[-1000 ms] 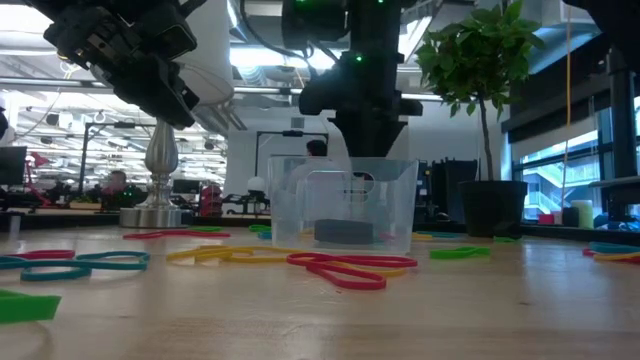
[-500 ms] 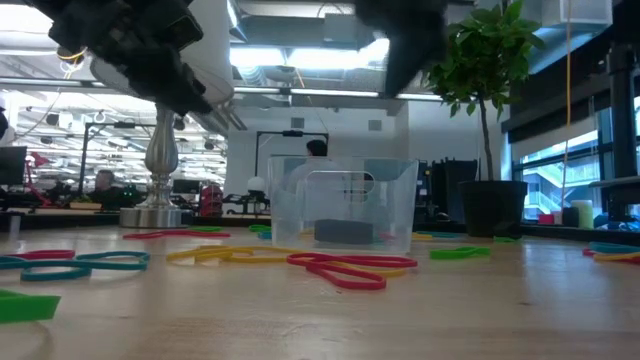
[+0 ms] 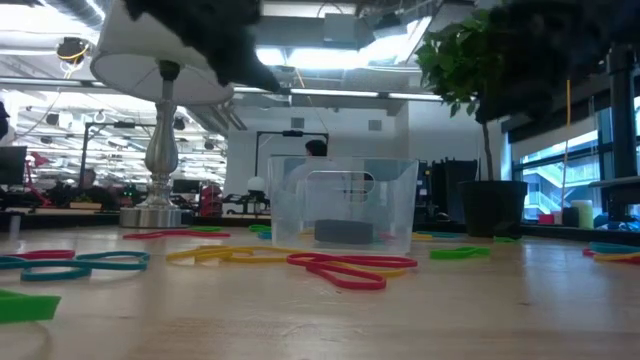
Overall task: Pick and place rubber bands into bin
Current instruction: Put the top left black rubber band into the bin
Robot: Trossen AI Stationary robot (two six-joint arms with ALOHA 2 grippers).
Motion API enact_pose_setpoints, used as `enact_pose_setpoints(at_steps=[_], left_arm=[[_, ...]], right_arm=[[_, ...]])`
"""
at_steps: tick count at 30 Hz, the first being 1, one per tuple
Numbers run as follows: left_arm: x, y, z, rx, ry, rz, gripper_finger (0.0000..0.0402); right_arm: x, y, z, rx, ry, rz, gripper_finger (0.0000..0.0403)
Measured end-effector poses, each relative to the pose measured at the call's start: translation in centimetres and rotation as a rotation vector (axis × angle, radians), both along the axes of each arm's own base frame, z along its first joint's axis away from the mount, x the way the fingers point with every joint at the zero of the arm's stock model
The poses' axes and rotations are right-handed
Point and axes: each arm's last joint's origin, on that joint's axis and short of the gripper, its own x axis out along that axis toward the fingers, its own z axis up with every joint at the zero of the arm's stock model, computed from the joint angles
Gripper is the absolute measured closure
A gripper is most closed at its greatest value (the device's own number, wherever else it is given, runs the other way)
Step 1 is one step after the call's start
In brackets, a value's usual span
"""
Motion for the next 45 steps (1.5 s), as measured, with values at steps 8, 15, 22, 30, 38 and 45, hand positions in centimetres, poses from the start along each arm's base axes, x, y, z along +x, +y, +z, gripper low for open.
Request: enact_pose_setpoints(at_steps=[8, 15, 22, 30, 38, 45], left_arm=[[4.5, 5.1, -0.1, -0.054, 0.174, 0.136, 0.0394], [7.0, 11.3, -2.1, -0.134, 0.354, 0.277, 0.0345], [8.9, 16.8, -5.4, -0.227, 0.504, 0.294, 0.0268], [10.9, 19.2, -8.6, -0.295, 0.572, 0.297, 0.0225], [11.5, 19.6, -11.9, -0.294, 0.656, 0.3, 0.0236], [11.7, 19.6, -13.6, -0.339, 0.678, 0.286, 0.028]], right_arm=[[-2.9, -0.5, -4.8, 0.048, -0.132, -0.022, 0.0353], [-3.2, -0.5, -5.5, 0.083, -0.145, -0.028, 0.0353], [-3.2, -0.5, -5.5, 0.031, -0.136, 0.014, 0.0353], [-3.2, -0.5, -5.5, 0.018, -0.13, 0.023, 0.0353], [-3.2, -0.5, -5.6, 0.01, -0.125, 0.029, 0.0353], [-3.2, -0.5, -5.6, 0.01, -0.12, 0.028, 0.0353]])
